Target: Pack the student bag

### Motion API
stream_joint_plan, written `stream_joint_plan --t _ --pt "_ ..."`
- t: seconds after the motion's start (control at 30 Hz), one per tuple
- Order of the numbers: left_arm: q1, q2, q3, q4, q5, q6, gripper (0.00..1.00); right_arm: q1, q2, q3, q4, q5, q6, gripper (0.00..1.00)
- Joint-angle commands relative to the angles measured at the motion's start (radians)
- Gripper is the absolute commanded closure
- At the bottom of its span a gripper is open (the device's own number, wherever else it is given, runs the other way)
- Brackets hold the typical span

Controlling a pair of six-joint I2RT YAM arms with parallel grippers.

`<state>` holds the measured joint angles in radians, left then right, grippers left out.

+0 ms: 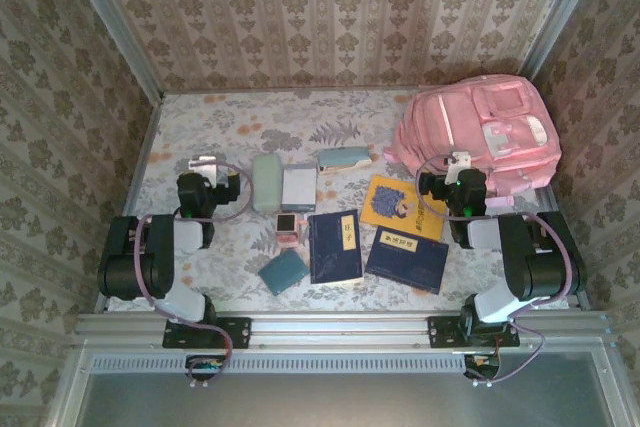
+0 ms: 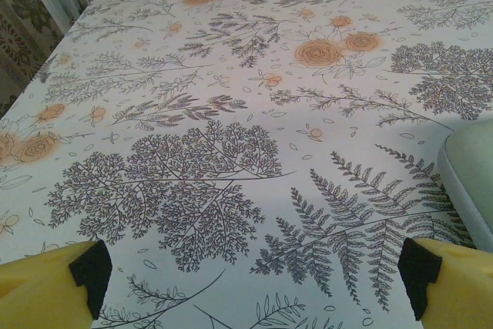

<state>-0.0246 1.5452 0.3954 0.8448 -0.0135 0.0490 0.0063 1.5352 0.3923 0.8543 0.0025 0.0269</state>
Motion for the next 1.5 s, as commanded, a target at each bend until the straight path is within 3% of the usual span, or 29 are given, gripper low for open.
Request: stream_joint_plan --t 0.0,0.93,1.03,1.1,1.2,1.3,1.4,1.47 --pt "0.007 -0.010 0.015 -0.003 0.012 0.006 0.00 -0.005 -0.006 0.017 -0.004 0.002 -0.001 0.00" --pt "0.006 -0.012 0.011 0.003 0.013 0.006 0.00 -0.006 -0.006 0.016 -0.001 0.001 0.002 0.00" --pt "0.004 -0.114 -0.011 -0.034 -0.020 -0.002 0.00 -0.001 -0.035 0.004 0.007 -0.004 -0.011 0.00" --pt "-0.025 -0.237 0.005 -0.154 -0.095 0.005 0.00 0.047 -0.159 0.032 -0.146 0.034 -0.050 0.00" --pt "-0.097 -0.421 0.052 -0.269 -0.081 0.040 0.00 0.179 -0.348 0.134 -0.387 0.112 -0.127 0.00" --pt "-0.231 -0.570 0.162 -0.432 -0.036 0.046 0.00 0.316 -0.493 0.227 -0.556 0.162 -0.124 0.00" --pt "-0.371 -0.657 0.341 -0.733 0.083 0.048 0.00 0.444 -0.565 0.336 -0.732 0.171 -0.075 0.00" --pt "-0.514 -0.644 0.503 -0.975 -0.011 0.023 0.00 0.524 -0.585 0.418 -0.856 0.182 -0.061 0.00"
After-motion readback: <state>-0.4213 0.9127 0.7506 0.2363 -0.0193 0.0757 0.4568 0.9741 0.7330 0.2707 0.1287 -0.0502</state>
